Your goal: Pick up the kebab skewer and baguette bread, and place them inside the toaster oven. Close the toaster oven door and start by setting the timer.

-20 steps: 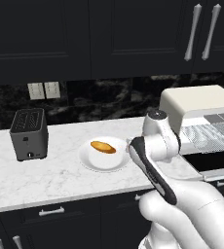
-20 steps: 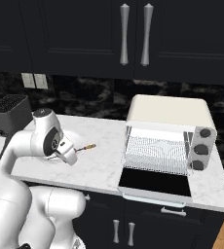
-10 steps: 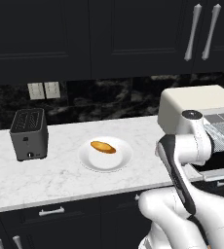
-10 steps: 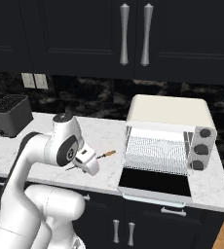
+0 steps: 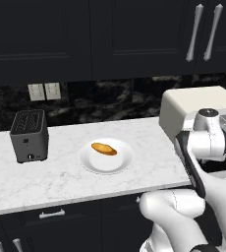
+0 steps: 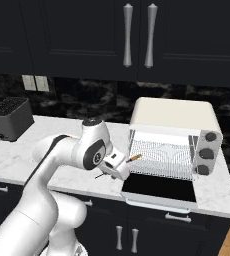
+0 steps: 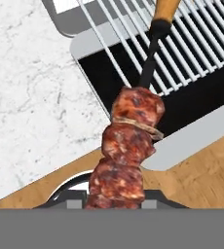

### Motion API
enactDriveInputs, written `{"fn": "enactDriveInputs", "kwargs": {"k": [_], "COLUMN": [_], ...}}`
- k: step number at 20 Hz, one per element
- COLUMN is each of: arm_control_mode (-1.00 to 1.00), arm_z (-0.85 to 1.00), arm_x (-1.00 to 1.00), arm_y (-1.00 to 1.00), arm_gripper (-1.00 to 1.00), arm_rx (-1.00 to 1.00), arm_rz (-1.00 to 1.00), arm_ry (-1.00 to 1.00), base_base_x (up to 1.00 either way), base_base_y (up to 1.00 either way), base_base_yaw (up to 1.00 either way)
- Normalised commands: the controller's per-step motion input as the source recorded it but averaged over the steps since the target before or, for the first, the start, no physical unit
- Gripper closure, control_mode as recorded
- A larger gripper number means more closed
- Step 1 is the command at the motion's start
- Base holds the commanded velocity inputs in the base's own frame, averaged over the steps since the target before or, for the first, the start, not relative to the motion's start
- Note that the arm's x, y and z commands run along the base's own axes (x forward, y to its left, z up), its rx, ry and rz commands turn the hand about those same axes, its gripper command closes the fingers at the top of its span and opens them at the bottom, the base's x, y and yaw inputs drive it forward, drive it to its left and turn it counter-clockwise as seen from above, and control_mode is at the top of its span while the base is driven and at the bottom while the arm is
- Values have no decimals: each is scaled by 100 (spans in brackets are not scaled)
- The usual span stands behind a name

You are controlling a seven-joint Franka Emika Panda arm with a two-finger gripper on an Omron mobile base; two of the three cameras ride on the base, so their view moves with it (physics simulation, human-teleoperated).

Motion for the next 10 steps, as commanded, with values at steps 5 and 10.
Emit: {"fn": "enactDriveInputs", "kwargs": {"k": [5, 10], "arm_control_mode": [-100, -100], "arm_z": [1, 4], "arm_x": [16, 19], "arm_y": [-65, -38], "arm_gripper": [100, 100], "arm_rx": [-4, -2], "arm_rz": [0, 0], "arm_ry": [2, 0], "base_base_x": [0, 0], "base_base_y": [0, 0], "base_base_yaw": [0, 0]}}
